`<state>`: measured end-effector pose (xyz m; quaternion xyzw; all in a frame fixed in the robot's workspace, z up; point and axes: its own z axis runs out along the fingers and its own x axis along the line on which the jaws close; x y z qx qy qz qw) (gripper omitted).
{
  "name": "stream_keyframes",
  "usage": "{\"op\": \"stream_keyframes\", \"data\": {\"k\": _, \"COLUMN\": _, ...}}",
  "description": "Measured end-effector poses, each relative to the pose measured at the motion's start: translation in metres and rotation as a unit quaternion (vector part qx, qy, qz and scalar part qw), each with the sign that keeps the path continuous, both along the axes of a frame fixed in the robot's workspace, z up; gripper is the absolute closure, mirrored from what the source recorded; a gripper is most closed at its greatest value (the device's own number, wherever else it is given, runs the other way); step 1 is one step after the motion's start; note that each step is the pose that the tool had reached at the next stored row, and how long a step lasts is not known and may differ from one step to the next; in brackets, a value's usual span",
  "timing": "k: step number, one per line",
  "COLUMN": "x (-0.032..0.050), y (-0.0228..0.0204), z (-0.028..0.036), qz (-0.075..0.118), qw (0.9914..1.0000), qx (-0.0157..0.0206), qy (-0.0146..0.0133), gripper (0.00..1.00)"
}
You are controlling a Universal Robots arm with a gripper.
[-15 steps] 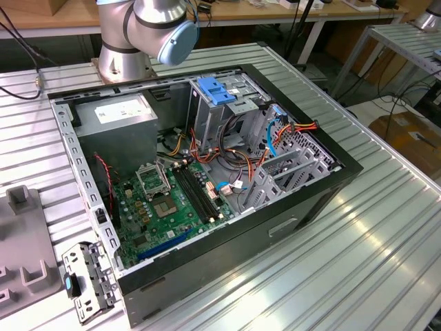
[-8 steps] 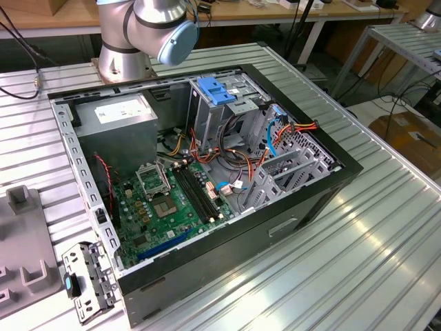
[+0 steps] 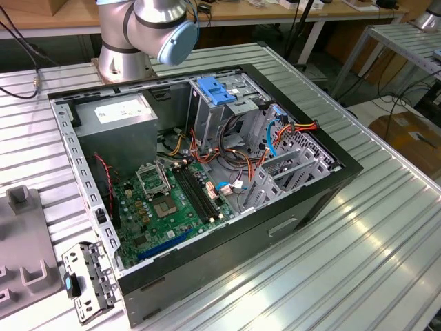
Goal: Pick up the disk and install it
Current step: 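Pick up the disk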
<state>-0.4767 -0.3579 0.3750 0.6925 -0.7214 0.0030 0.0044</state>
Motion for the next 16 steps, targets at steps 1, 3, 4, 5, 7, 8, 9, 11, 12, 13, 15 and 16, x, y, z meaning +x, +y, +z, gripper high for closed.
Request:
{"op": "stream_keyframes", "data": {"k": 1, "x": 0.0000, "y": 0.0000, "z": 0.0005, "qz": 0.000, "qw": 1.00000, "qx": 0.0000, "qy": 0.0000, "gripper": 0.63}}
{"op": "stream_keyframes", "data": {"k": 3, "x": 0.0000, "y": 0.0000, "z": 0.0015, "qz": 0.000, "qw": 1.00000, "qx": 0.0000, "qy": 0.0000, "gripper": 0.63}}
{"op": "stream_keyframes", "data": {"k": 4, "x": 0.0000, "y": 0.0000, "z": 0.0017, "qz": 0.000, "qw": 1.00000, "qx": 0.0000, "qy": -0.0001, "gripper": 0.63}}
{"op": "stream_keyframes", "data": {"k": 5, "x": 0.0000, "y": 0.0000, "z": 0.0023, "qz": 0.000, "qw": 1.00000, "qx": 0.0000, "qy": 0.0000, "gripper": 0.63}}
{"op": "stream_keyframes", "data": {"k": 7, "x": 0.0000, "y": 0.0000, "z": 0.0030, "qz": 0.000, "qw": 1.00000, "qx": 0.0000, "qy": 0.0000, "gripper": 0.63}}
{"op": "stream_keyframes", "data": {"k": 8, "x": 0.0000, "y": 0.0000, "z": 0.0035, "qz": 0.000, "qw": 1.00000, "qx": 0.0000, "qy": 0.0000, "gripper": 0.63}}
{"op": "stream_keyframes", "data": {"k": 9, "x": 0.0000, "y": 0.0000, "z": 0.0044, "qz": 0.000, "qw": 1.00000, "qx": 0.0000, "qy": 0.0000, "gripper": 0.63}}
{"op": "stream_keyframes", "data": {"k": 11, "x": 0.0000, "y": 0.0000, "z": 0.0054, "qz": 0.000, "qw": 1.00000, "qx": 0.0000, "qy": 0.0000, "gripper": 0.63}}
{"op": "stream_keyframes", "data": {"k": 12, "x": 0.0000, "y": 0.0000, "z": 0.0060, "qz": 0.000, "qw": 1.00000, "qx": 0.0000, "qy": 0.0000, "gripper": 0.63}}
{"op": "stream_keyframes", "data": {"k": 13, "x": 0.0000, "y": 0.0000, "z": 0.0066, "qz": 0.000, "qw": 1.00000, "qx": 0.0000, "qy": 0.0000, "gripper": 0.63}}
{"op": "stream_keyframes", "data": {"k": 15, "x": 0.0000, "y": 0.0000, "z": 0.0079, "qz": 0.000, "qw": 1.00000, "qx": 0.0000, "qy": 0.0000, "gripper": 0.63}}
{"op": "stream_keyframes", "data": {"k": 16, "x": 0.0000, "y": 0.0000, "z": 0.0085, "qz": 0.000, "qw": 1.00000, "qx": 0.0000, "qy": 0.0000, "gripper": 0.63}}
